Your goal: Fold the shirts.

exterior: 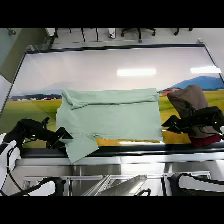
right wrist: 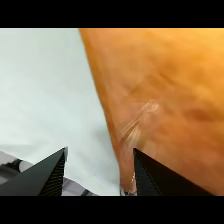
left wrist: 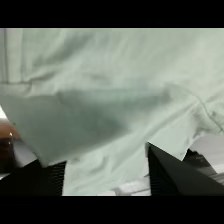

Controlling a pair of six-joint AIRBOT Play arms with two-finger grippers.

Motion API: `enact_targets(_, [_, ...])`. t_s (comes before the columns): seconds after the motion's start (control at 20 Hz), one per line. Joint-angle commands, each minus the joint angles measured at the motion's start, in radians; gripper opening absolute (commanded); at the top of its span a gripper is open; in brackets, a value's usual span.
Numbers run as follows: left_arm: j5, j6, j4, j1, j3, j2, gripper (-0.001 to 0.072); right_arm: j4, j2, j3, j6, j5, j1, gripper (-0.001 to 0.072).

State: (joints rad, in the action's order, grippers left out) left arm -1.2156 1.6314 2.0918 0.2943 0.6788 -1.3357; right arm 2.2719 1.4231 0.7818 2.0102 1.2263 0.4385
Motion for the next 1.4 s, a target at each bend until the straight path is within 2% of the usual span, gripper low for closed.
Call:
enact_targets(0.0, [0.036, 0.026, 0.004, 0.003, 0.063, -0.066, 0.0193, 0.003, 0.003, -0.014, 0.003, -0.016, -0.032, 0.0488])
enact_targets(0.05, [0.034, 0.031, 0.004, 0.003, 0.069, -0.067, 0.0019, 0.003, 0.010, -0.018, 0.002, -0.023, -0.044, 0.0487])
enact_targets(0.45, [-0.131, 0.074, 0.005, 0.003, 0.126, -0.039, 0.0015, 0.034, 0.110, -0.019, -0.002, -0.014, -0.126, 0.0479])
enact_targets(0.5, [-0.123, 0.074, 0.005, 0.003, 0.121, -0.014, 0.0015, 0.050, 0.110, -0.019, 0.015, 0.002, -0.150, 0.0364])
enact_targets(0.55, [-0.115, 0.074, 0.005, 0.003, 0.117, 0.016, 0.0014, 0.064, 0.108, -0.018, 0.033, 0.023, -0.177, 0.0189])
enact_targets(0.6, [-0.116, 0.074, 0.004, 0.003, 0.117, 0.047, 0.0015, 0.063, 0.108, -0.016, 0.038, 0.043, -0.200, 0.0150])
enact_targets(0.65, [-0.126, 0.071, 0.004, 0.003, 0.117, 0.083, 0.0015, 0.063, 0.106, -0.016, 0.048, 0.062, -0.210, 0.0066])
enact_targets(0.7, [-0.146, 0.069, 0.003, 0.003, 0.117, 0.121, 0.0014, 0.059, 0.100, -0.017, 0.047, 0.080, -0.209, 0.0022])
enact_targets(0.9, [-0.261, -0.004, -0.061, 0.003, 0.117, 0.256, 0.0014, 0.004, 0.018, -0.017, 0.001, 0.085, -0.157, 0.0022])
enact_targets(1.1, [-0.389, -0.032, -0.154, 0.003, 0.111, 0.365, 0.0014, -0.169, -0.093, -0.017, -0.106, 0.079, -0.087, 0.0022])
enact_targets(1.2, [-0.380, -0.036, -0.159, 0.003, 0.080, 0.401, 0.0014, -0.262, -0.126, -0.017, -0.178, 0.066, -0.066, 0.0022])
enact_targets(1.35, [-0.298, -0.035, -0.122, 0.003, 0.030, 0.396, 0.0014, -0.209, -0.134, -0.017, -0.173, 0.021, -0.068, 0.0022])
